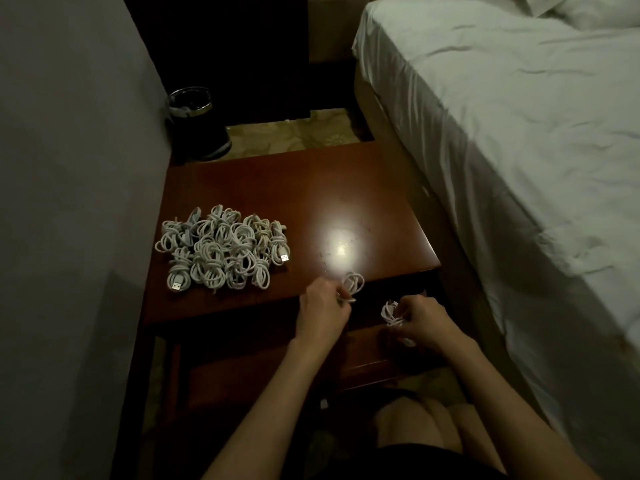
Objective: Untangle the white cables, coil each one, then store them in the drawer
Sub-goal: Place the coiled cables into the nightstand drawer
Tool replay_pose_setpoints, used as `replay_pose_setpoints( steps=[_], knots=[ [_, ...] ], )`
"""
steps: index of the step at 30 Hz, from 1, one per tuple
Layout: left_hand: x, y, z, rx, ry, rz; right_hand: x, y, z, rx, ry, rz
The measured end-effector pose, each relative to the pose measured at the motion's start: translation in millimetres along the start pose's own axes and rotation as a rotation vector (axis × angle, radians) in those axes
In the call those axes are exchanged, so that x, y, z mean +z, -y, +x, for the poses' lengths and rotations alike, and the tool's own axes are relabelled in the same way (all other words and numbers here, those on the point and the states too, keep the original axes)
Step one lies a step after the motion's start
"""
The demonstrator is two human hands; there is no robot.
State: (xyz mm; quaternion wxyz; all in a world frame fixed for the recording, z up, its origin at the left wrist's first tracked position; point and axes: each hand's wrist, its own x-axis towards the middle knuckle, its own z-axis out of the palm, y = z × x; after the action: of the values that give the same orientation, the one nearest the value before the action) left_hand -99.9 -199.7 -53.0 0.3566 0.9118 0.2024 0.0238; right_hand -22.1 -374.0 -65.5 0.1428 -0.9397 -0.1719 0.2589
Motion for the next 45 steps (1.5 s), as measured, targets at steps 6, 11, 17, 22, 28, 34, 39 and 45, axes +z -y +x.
replay_pose_setpoints(
  steps=[6, 11, 17, 22, 28, 34, 39, 45],
  knots=[
    [48.0, -3.2, -18.9, -0.151, 0.085, -0.143, 20.2, -17.4, 7.2, 0.077, -0.004, -0.073],
    [79.7, -4.8, -13.5, -0.245, 0.113, -0.192, 24.7, -20.6, 6.4, 0.046, -0.067, -0.148],
    [105.2, -10.4, -8.0, -0.293, 0.169, -0.249, 19.6, -24.5, 7.5, 0.100, -0.038, -0.183],
    [106.6, -9.6, -5.9, -0.244, 0.223, -0.296, -6.7, -28.9, 1.0, 0.123, -0.143, -0.038],
    [63.4, 8.6, -6.7, -0.178, 0.253, -0.214, -34.7, 8.2, 6.5, -0.001, -0.286, 0.089],
    [-33.6, 38.8, 6.9, -0.093, 0.032, -0.106, -19.0, 114.3, 41.2, -0.237, -0.282, 0.210],
    [-94.4, 62.3, 24.9, -0.092, -0.118, -0.022, 7.5, 175.4, 67.3, -0.354, -0.214, 0.165],
    [-111.4, 67.3, 54.3, -0.008, -0.253, 0.198, 20.5, 195.0, 85.7, -0.341, -0.158, 0.092]
  ],
)
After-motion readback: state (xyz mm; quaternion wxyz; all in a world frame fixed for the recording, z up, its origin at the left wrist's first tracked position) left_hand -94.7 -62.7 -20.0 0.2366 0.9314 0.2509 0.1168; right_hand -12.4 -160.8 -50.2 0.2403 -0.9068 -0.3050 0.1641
